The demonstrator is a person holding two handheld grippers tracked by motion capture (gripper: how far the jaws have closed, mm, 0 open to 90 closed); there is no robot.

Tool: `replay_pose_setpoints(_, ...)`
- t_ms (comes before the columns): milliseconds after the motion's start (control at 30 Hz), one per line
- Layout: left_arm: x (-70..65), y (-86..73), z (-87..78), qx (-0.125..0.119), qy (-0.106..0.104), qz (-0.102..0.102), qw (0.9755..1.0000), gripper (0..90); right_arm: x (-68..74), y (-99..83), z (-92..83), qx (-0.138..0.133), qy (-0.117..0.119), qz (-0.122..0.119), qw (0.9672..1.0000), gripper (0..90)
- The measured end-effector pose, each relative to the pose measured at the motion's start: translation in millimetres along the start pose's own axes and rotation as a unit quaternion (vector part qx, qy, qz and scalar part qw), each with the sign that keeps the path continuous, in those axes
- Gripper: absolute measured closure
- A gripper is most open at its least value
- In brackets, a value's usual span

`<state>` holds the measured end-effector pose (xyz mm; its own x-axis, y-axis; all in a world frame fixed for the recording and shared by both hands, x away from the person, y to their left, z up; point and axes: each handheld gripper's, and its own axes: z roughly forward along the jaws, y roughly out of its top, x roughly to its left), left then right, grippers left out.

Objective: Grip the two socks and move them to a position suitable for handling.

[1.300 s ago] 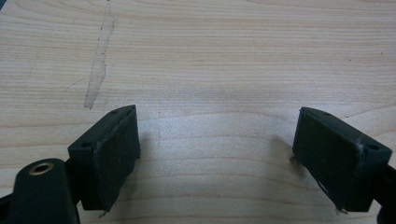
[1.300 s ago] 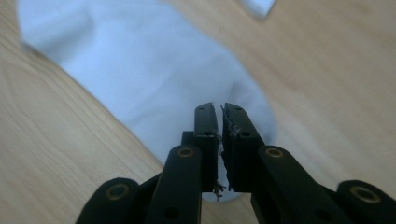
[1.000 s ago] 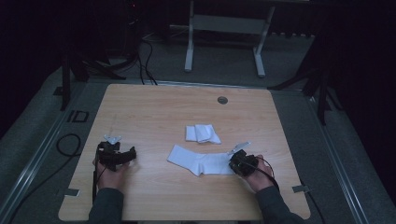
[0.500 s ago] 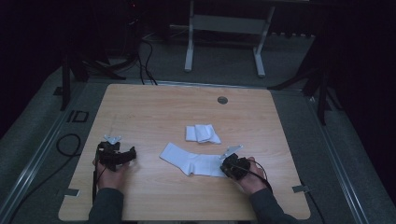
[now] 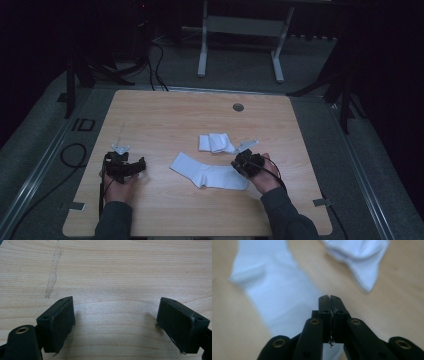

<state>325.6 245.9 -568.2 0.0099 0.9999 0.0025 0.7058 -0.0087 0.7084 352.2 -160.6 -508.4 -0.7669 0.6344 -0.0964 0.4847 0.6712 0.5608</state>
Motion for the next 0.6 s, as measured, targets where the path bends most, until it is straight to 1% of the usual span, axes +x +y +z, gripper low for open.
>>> replay_pose_setpoints(167, 0.0, 0.0, 0.0, 0.000, 0.000, 0.000, 1.0000, 14.8, -15.5, 22.8, 15.0, -0.001, -0.021, 0.010, 0.9997, 89.7)
replay_pose_setpoints(267, 0.0, 0.0, 0.0, 0.000, 0.000, 0.000, 1.0000, 14.8, -23.5, 34.7, 29.4, 0.005, -0.035, 0.017, 0.9992, 89.7)
replay_pose_setpoints(333, 0.0, 0.0, 0.0, 0.000, 0.000, 0.000, 1.0000, 14.8, -27.8, 39.1, 38.7, 0.012, -0.043, 0.021, 0.9988, 89.7)
replay_pose_setpoints(400, 0.0, 0.0, 0.0, 0.000, 0.000, 0.000, 1.0000, 14.8, -31.0, 40.7, 47.6, 0.020, -0.049, 0.022, 0.9984, 89.7)
replay_pose_setpoints(433, 0.0, 0.0, 0.0, 0.000, 0.000, 0.000, 1.0000, 14.8, -31.0, 40.7, 47.6, 0.020, -0.049, 0.022, 0.9984, 89.7)
replay_pose_setpoints(467, 0.0, 0.0, 0.0, 0.000, 0.000, 0.000, 1.0000, 14.8, -35.4, 39.4, 56.6, 0.029, -0.052, 0.029, 0.9978, 89.8)
replay_pose_setpoints(533, 0.0, 0.0, 0.0, 0.000, 0.000, 0.000, 1.0000, 14.8, -37.0, 37.4, 62.0, 0.035, -0.051, 0.034, 0.9975, 89.8)
replay_pose_setpoints(567, 0.0, 0.0, 0.0, 0.000, 0.000, 0.000, 1.0000, 14.7, -37.1, 36.3, 63.9, 0.038, -0.049, 0.036, 0.9975, 89.8)
replay_pose_setpoints(600, 0.0, 0.0, 0.0, 0.000, 0.000, 0.000, 1.0000, 14.8, -36.5, 34.8, 64.7, 0.032, -0.047, 0.038, 0.9976, 89.8)
